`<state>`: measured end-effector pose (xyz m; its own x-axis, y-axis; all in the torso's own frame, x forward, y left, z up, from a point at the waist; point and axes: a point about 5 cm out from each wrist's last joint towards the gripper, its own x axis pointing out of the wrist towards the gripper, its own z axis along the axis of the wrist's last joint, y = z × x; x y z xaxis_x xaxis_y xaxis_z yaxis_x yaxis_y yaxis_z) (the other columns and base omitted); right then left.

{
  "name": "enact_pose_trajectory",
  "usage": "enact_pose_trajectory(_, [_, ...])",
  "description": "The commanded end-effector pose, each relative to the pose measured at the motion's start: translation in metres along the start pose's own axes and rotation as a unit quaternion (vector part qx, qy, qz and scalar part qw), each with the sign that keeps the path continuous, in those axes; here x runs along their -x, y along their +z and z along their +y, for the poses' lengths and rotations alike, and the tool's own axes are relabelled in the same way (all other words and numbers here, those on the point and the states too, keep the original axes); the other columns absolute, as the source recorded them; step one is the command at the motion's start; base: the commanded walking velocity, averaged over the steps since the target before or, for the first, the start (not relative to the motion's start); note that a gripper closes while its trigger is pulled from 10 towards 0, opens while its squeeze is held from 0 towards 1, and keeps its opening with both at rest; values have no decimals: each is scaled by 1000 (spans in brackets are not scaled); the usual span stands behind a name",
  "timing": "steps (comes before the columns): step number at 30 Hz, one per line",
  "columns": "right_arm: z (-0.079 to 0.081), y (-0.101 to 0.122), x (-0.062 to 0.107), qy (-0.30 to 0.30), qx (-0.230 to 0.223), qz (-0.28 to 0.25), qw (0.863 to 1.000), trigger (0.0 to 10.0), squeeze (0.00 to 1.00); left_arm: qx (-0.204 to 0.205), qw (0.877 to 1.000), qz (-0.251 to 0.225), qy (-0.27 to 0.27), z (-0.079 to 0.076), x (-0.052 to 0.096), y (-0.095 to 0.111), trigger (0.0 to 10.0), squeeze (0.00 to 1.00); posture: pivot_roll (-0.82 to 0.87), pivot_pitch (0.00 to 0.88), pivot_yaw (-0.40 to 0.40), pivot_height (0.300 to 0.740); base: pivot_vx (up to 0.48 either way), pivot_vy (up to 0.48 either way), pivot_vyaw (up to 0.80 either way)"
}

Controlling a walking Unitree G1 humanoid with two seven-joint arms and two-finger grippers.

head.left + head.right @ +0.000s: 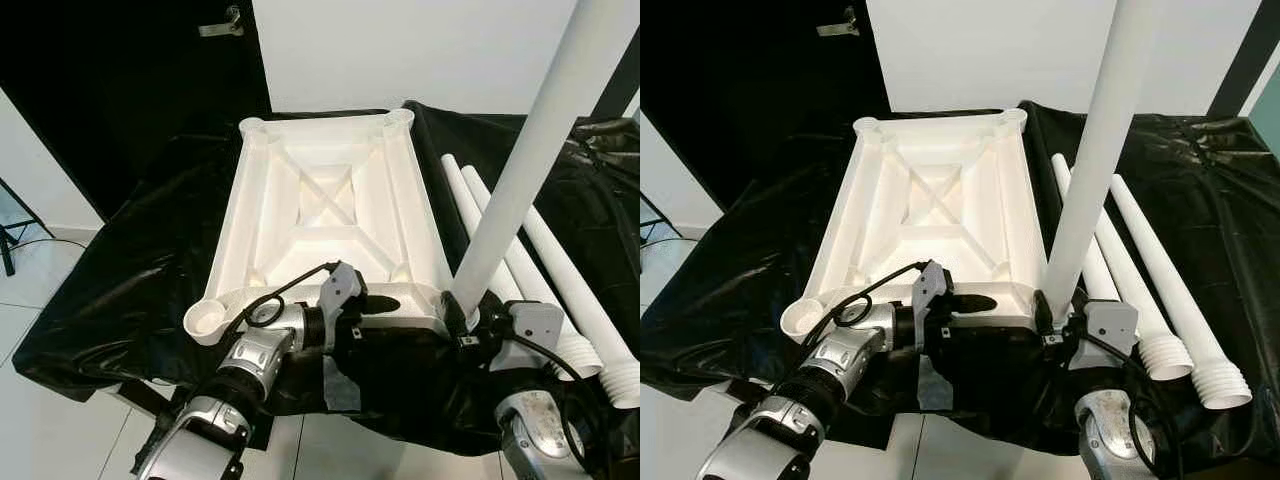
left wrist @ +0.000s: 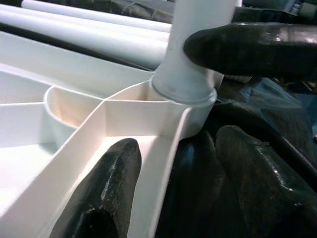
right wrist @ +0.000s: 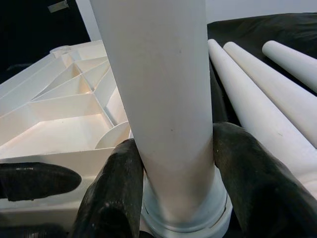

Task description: Building children table

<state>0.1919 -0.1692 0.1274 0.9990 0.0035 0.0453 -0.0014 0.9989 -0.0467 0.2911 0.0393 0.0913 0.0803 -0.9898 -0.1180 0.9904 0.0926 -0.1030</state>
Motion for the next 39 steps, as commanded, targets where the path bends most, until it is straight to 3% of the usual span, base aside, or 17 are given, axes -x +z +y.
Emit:
enact_pose_trajectory(1, [-12, -11, 9, -18, 14, 40, 999, 0, 0, 45, 999, 13, 1, -1, 9, -16, 10000, 0, -207, 0, 65, 740, 0, 0, 0])
enact_pose_trajectory(2, [-14, -11, 11, -12, 22, 46, 999, 8588, 0, 45, 999, 5, 4, 1, 10, -13, 10000, 0, -213, 0, 62, 740, 0, 0, 0])
enact_pose_trajectory(3, [-14, -11, 11, -12, 22, 46, 999, 8588, 0, 45, 999, 5, 4, 1, 10, -13, 10000, 0, -213, 0, 62, 740, 0, 0, 0])
enact_pose_trajectory(4, [-16, -11, 14, -6, 30, 52, 998, 10000, 0, 45, 999, 1, 6, 2, 10, -12, 10000, 0, -218, 0, 58, 740, 0, 0, 0])
enact_pose_trajectory(11, [-24, -6, 24, -16, 54, 49, 997, 10000, 0, 50, 999, 1, 11, 2, 6, -12, 10000, 0, -236, 0, 54, 740, 0, 0, 0])
enact_pose_trajectory(12, [-25, -5, 22, -24, 58, 40, 997, 10000, 129, 50, 999, 1, 9, 1, 5, -12, 10000, 0, -237, 0, 56, 740, 0, 0, 0])
enact_pose_trajectory(13, [-23, -4, 19, -25, 56, 33, 998, 10000, 1000, 50, 999, 2, 7, 1, 3, -12, 10000, 0, -239, 0, 59, 740, 0, 0, 0])
enact_pose_trajectory(20, [-16, -4, 13, -14, 53, 31, 998, 10000, 1000, 48, 999, 4, 5, 1, 1, -11, 10000, 0, -238, 0, 59, 740, 0, 0, 0])
enact_pose_trajectory(21, [-12, -5, 13, -3, 52, 36, 998, 10000, 0, 49, 999, 3, 7, 1, 1, -11, 10000, 0, -236, 0, 59, 740, 0, 0, 0])
enact_pose_trajectory(22, [-12, -5, 13, -3, 52, 36, 998, 10000, 0, 49, 999, 3, 7, 1, 1, -11, 10000, 0, -236, 0, 59, 740, 0, 0, 0])
enact_pose_trajectory(23, [-11, -8, 18, 15, 44, 49, 998, 4902, 0, 51, 999, -2, 14, 2, 2, -10, 10000, 0, -232, 0, 58, 740, 0, 0, 0])
enact_pose_trajectory(25, [-10, -11, 26, 39, 34, 65, 997, 980, 0, 54, 998, -11, 22, 3, 3, -10, 10000, 0, -230, 4, 58, 740, 0, 0, 0])
enact_pose_trajectory(27, [-10, -11, 26, 39, 34, 65, 997, 980, 0, 54, 998, -11, 22, 3, 3, -10, 10000, 0, -230, 4, 58, 740, 0, 0, 0])
enact_pose_trajectory(28, [-10, -13, 29, 49, 32, 73, 996, 0, 0, 56, 998, -15, 23, 2, 3, -10, 10000, 0, -227, 7, 59, 740, 0, 0, 0])
enact_pose_trajectory(34, [-8, -20, 32, 64, 25, 92, 993, 0, 0, 57, 998, -21, 30, 2, 3, -10, 10000, 0, -220, 7, 61, 740, 0, 0, 0])
enact_pose_trajectory(35, [-7, -21, 31, 65, 24, 94, 993, 1882, 0, 55, 998, -22, 34, 3, 3, -10, 10000, 0, -219, 7, 61, 740, 0, 0, 0])
enact_pose_trajectory(39, [-2, -22, 21, 88, 21, 89, 992, 1451, 0, 50, 997, -29, 52, 8, 3, -5, 10000, 0, -208, 3, 68, 740, 0, 0, 0])
